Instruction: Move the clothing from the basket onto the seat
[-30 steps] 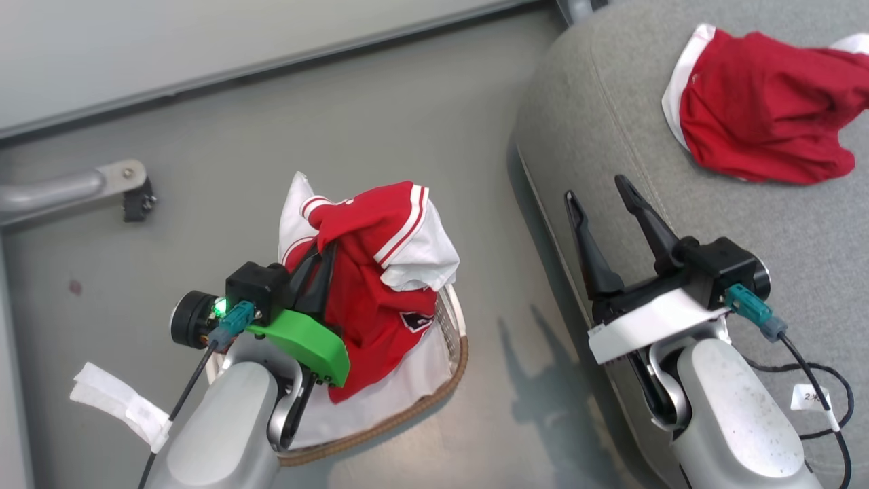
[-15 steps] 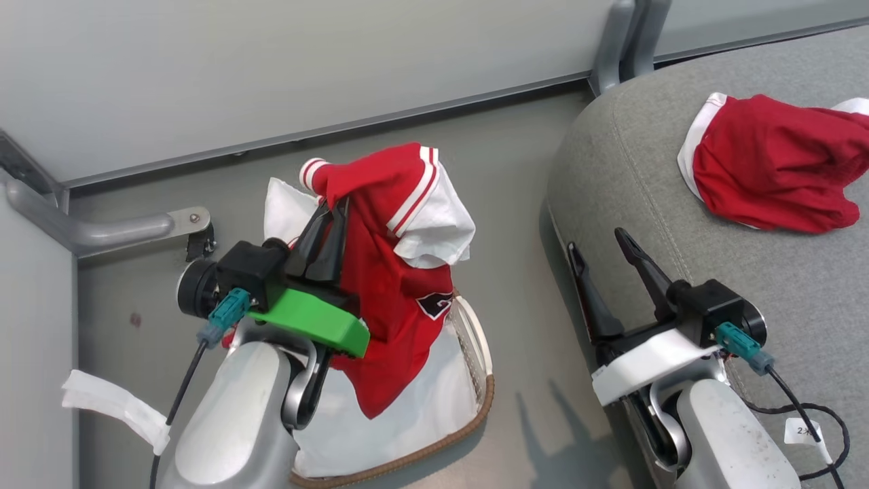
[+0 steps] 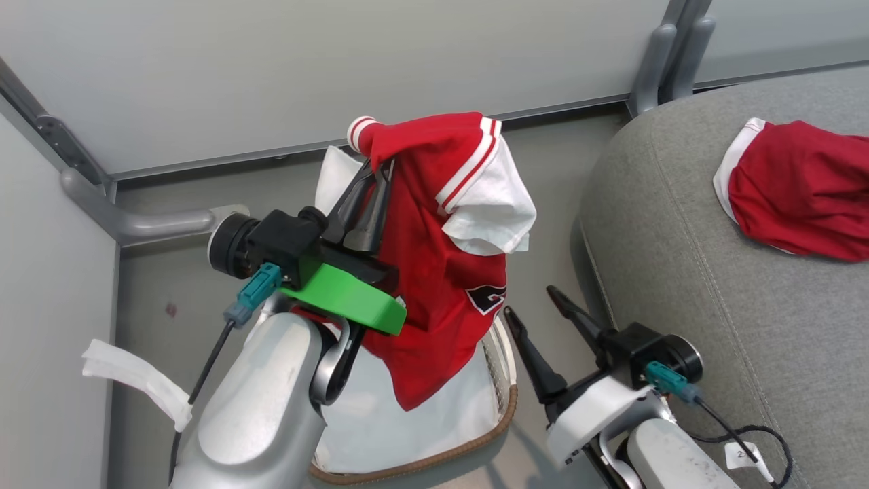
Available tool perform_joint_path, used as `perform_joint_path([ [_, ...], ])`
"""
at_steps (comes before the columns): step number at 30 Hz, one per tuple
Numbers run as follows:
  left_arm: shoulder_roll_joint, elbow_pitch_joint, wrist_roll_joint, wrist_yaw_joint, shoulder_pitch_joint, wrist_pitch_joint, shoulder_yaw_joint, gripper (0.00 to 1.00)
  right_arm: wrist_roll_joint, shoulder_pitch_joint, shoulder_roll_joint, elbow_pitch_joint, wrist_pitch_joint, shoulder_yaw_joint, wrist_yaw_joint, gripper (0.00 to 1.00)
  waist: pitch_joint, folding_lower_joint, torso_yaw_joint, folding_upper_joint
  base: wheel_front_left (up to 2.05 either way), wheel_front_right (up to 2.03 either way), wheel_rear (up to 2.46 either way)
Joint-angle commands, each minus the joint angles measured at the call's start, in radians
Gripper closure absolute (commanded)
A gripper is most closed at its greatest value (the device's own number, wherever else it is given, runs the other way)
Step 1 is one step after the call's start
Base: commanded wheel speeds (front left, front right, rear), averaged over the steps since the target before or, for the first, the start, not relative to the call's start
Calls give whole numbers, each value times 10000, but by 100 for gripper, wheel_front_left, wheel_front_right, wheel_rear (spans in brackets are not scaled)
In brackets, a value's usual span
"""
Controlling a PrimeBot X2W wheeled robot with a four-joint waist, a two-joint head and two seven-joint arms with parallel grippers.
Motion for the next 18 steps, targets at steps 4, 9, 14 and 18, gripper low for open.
perform_joint_path([
  [4, -52, -126, -28, -51, -297, -6, -222, 100, 264, -652, -38, 335, -23, 920, -11, 0, 142, 1, 285, 0, 0, 0, 0],
  [9, -88, -167, -109, -50, -511, -6, -651, 100, 754, -1463, -35, 838, -23, 1601, -11, 0, 271, 1, 580, 0, 0, 0, 0],
  [14, -119, -163, -159, -51, -696, -6, -1069, 100, 1335, -2017, -40, 1233, -23, 1909, -11, 0, 344, 1, 880, 0, 0, 0, 0],
  [18, -135, -99, -238, -51, -808, -6, -1350, 100, 1572, -2288, -38, 1495, -23, 1929, -11, 0, 382, 1, 1087, 0, 0, 0, 0],
])
